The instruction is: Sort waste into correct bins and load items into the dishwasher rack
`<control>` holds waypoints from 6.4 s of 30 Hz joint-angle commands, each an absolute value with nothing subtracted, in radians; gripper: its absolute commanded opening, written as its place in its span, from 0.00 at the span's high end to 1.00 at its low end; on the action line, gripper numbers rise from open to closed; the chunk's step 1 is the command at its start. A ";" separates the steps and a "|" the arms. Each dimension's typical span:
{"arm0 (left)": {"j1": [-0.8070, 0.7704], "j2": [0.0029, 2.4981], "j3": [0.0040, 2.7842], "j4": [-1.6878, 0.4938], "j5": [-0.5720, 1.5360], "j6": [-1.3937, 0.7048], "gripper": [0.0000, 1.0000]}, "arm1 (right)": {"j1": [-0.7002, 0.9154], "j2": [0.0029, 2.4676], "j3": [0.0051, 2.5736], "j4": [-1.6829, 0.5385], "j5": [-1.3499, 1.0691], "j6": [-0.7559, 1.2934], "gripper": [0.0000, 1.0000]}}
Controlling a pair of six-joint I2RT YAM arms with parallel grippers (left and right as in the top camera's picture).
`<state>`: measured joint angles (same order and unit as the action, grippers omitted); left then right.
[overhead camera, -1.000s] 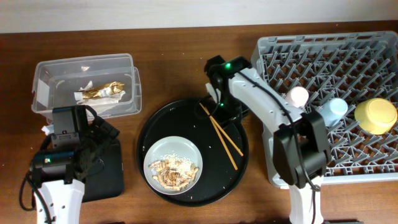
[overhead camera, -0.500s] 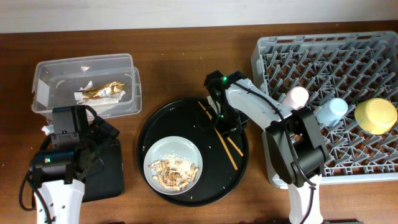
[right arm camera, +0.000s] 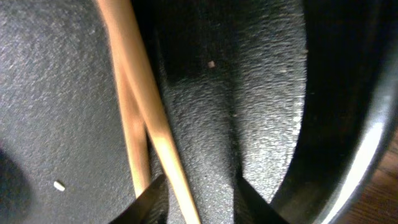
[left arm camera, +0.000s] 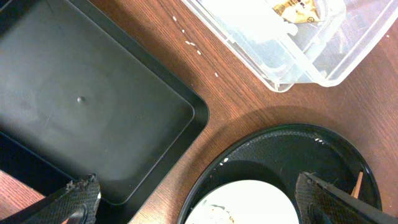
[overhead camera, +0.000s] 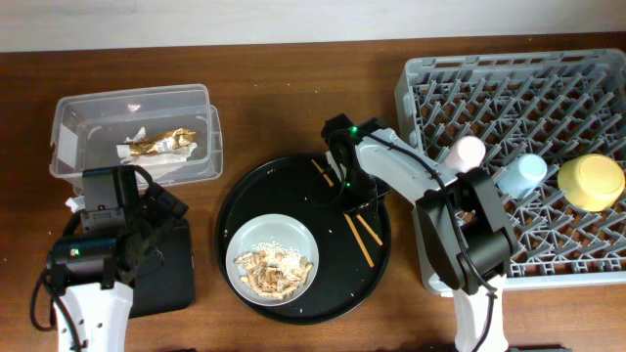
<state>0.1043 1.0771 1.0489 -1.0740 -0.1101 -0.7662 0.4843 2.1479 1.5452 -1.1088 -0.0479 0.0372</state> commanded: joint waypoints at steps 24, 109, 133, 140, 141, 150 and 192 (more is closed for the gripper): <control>0.110 1.071 1.048 -1.076 -0.125 -0.754 0.01 | 0.302 2.136 2.219 -1.621 -0.064 0.088 0.96; 0.110 1.071 1.048 -1.076 -0.125 -0.754 0.01 | 0.524 1.921 1.213 -0.831 -0.123 0.399 0.94; 0.110 1.071 1.048 -1.076 -0.125 -0.754 0.00 | 0.035 1.920 1.941 -1.390 -0.105 0.089 0.96; 0.110 1.071 1.048 -1.076 -0.125 -0.754 0.00 | -0.007 1.922 1.889 -1.305 -0.099 0.033 0.89; 0.110 1.071 1.048 -1.076 -0.125 -0.754 0.01 | -0.007 1.922 1.876 -1.282 -0.099 0.033 0.85; 0.110 1.071 1.048 -1.076 -0.125 -0.754 0.00 | -0.006 1.922 1.778 -1.217 -0.101 0.037 0.74; 0.110 1.071 1.048 -1.076 -0.125 -0.754 0.00 | -0.013 0.833 1.096 -1.192 0.066 0.377 0.02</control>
<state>0.1043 1.0771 1.0489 -1.0748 -0.1127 -0.7662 0.0452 0.8062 1.1027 -1.1954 0.0307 0.3664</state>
